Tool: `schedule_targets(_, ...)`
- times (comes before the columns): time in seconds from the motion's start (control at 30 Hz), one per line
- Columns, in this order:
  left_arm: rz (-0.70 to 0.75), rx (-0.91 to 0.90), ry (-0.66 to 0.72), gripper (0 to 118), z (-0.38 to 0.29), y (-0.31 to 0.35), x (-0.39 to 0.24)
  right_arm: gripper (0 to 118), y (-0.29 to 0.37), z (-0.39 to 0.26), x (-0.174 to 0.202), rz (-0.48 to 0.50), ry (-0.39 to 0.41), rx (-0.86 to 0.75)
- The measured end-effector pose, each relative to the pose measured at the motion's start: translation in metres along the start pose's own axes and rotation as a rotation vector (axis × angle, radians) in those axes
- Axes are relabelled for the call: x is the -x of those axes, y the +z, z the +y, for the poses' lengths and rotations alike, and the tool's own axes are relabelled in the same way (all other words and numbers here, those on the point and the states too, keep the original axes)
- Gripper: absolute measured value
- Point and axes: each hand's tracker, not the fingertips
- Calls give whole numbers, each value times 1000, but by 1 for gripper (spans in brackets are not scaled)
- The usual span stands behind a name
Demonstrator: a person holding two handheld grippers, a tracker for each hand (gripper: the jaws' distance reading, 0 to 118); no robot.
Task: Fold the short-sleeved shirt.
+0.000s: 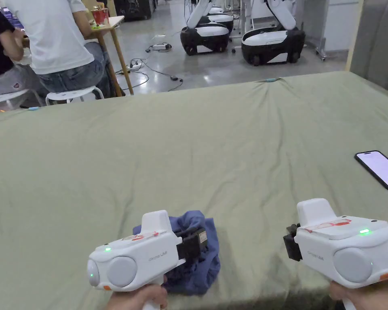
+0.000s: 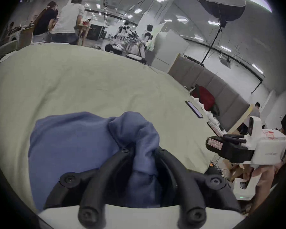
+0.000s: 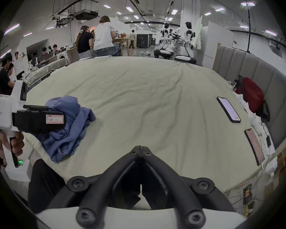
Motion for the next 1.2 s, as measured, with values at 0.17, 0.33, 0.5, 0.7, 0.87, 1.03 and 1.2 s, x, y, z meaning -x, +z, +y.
schedule_targets(0.17, -184, -105, 24, 114, 12, 38, 0, 0, -2, -2, 0, 2, -4, 9)
schedule_targets(0.33, -68, -189, 32, 118, 36, 70, 21, 0, -4, 0, 9, 24, 10, 3)
schedule_targets(0.5, -42, -170, 69, 6, 30, 78, 52, 0, -1, 4, 19, 53, 26, -13)
schedule_targets(0.7, -85, -87, 67, 1, 11, 57, 40, 0, -1, 5, 20, 63, 31, -20)
schedule_targets(0.87, -84, 3, 8, 1, 8, 11, 18, 0, 1, 1, 14, 48, 28, -14)
schedule_targets(1.03, -81, 88, -75, 0, 3, -42, -2, 0, 9, -7, 2, 27, 14, -6)
schedule_targets(1.2, -84, 85, -53, 0, -1, -46, -11, 0, 11, -13, -8, 10, 4, 20)
